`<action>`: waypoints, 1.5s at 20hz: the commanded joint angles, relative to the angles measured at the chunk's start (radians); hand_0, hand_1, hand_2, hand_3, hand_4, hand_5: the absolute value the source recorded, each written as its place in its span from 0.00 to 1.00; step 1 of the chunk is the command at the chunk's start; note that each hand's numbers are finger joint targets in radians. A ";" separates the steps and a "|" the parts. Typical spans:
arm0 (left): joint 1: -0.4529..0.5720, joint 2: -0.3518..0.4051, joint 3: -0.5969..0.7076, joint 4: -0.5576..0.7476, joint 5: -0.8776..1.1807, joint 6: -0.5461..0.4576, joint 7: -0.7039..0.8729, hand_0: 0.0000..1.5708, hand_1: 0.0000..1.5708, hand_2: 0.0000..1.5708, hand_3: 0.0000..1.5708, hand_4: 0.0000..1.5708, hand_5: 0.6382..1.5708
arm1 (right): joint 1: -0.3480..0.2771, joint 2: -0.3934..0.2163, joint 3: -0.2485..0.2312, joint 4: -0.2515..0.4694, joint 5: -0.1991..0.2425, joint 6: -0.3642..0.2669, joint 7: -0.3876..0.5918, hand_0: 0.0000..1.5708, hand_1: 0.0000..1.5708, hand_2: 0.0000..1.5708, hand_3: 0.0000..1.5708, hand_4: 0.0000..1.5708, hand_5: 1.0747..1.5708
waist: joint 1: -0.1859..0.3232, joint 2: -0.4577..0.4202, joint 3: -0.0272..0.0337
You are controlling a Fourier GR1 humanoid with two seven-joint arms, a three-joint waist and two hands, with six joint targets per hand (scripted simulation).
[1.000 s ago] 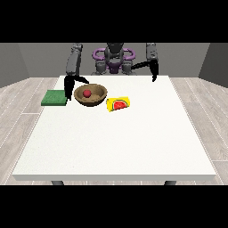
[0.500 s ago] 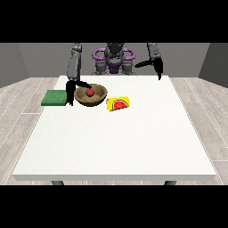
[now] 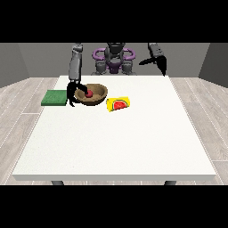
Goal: Pick the cup and pour the ball into the bowl, then pick the bowl and place it on the pad
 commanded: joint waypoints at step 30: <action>0.091 0.096 0.197 0.187 0.115 -0.079 -0.102 0.00 0.00 0.00 0.00 0.80 0.93 | -0.096 -0.311 0.100 -0.125 0.198 -0.054 0.669 1.00 1.00 1.00 0.14 0.56 1.00 | -0.146 -0.140 0.0358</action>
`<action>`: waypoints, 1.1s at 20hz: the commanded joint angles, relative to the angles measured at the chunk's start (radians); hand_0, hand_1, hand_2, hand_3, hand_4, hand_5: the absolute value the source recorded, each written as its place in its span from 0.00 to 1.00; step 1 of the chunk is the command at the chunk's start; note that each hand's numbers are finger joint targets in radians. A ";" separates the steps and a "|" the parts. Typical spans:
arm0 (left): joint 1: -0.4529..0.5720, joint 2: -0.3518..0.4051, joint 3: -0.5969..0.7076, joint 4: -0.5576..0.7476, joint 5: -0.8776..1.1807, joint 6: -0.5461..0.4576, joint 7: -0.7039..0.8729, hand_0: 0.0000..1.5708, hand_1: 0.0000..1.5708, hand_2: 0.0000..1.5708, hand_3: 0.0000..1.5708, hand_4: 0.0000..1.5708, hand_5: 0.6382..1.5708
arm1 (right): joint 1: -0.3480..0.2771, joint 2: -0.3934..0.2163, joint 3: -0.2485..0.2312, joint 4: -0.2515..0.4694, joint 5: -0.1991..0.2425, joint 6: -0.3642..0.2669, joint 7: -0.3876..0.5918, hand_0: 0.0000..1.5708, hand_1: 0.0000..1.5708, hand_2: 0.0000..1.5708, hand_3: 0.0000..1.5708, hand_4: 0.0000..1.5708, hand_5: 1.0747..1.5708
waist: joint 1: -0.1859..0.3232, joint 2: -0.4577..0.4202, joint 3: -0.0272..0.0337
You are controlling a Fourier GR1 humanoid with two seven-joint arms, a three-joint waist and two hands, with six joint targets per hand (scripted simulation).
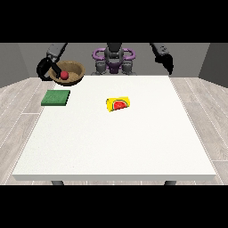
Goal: Pick the cup and pour the ball into the bowl, then pick the bowl and place it on the pad
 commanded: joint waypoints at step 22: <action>-0.061 0.474 0.401 0.192 0.303 -0.393 -0.180 0.00 0.00 0.00 0.00 0.75 0.98 | -0.013 -0.191 -0.232 0.166 -0.121 0.030 -0.249 0.54 0.54 0.56 0.70 0.00 0.88 | 0.058 0.281 0.0009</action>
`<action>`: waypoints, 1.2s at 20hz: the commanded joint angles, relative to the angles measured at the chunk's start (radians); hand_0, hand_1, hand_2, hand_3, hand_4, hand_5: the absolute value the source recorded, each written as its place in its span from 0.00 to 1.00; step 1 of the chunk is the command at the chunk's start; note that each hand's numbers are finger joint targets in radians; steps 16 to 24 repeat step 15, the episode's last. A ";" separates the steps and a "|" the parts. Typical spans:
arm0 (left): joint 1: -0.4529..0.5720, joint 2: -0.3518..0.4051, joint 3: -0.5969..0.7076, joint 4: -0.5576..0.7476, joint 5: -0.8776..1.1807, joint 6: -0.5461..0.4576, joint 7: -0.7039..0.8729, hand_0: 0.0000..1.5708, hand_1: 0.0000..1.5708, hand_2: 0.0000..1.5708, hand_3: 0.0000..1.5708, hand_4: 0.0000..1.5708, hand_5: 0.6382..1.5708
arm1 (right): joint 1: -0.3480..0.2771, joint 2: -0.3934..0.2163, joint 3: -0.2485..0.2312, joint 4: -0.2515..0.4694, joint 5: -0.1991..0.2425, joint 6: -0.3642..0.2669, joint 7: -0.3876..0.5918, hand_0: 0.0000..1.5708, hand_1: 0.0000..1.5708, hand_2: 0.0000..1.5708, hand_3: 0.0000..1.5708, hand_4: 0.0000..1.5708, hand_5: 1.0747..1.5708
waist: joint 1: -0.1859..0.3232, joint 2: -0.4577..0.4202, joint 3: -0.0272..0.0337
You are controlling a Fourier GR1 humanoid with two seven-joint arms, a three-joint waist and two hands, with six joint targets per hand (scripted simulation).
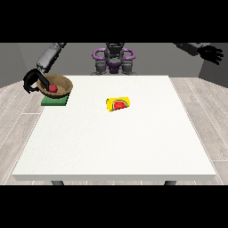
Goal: Pick the cup and pour the ball into the bowl, then pick the bowl and place it on the pad
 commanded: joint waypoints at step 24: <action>0.046 -0.213 -0.204 -0.094 -0.093 0.147 0.208 0.00 0.00 0.00 0.00 0.57 0.99 | -0.172 0.054 0.084 -0.012 -0.009 0.166 0.173 0.00 0.00 0.00 0.00 0.30 0.72 | -0.078 -0.372 -0.0037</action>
